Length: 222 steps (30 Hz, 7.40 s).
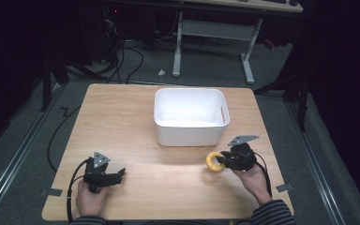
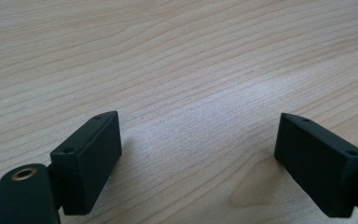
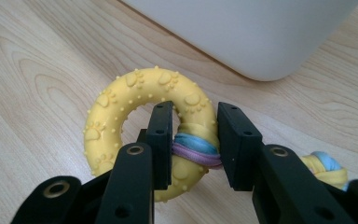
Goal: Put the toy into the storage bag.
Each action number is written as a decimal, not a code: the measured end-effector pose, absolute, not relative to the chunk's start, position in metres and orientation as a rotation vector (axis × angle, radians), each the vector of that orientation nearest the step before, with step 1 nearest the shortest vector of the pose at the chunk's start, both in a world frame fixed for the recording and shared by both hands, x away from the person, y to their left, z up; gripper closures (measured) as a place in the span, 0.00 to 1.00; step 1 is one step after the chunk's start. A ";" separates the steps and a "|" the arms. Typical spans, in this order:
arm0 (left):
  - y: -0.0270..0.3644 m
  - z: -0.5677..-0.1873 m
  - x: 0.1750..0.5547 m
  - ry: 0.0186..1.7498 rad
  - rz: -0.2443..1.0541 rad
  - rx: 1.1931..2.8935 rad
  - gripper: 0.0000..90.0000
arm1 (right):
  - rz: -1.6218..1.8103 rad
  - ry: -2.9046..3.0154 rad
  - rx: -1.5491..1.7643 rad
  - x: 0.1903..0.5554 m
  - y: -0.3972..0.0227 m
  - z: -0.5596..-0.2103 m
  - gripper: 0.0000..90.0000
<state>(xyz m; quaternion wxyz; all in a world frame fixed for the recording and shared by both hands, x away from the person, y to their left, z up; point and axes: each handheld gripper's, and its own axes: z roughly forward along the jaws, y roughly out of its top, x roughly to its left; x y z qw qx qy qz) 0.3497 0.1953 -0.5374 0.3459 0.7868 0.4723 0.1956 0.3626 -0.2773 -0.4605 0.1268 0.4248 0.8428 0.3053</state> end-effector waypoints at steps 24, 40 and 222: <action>0.195 -0.537 0.350 1.227 0.508 2.041 0.17 | 0.920 2.397 1.211 0.361 -0.298 -0.429 0.76; 0.195 -0.538 0.350 1.228 0.510 2.040 0.17 | 0.953 2.342 1.216 0.355 -0.309 -0.405 0.76; 0.195 -0.537 0.350 1.219 0.506 2.047 0.16 | 1.144 2.053 1.369 0.340 -0.348 -0.380 0.60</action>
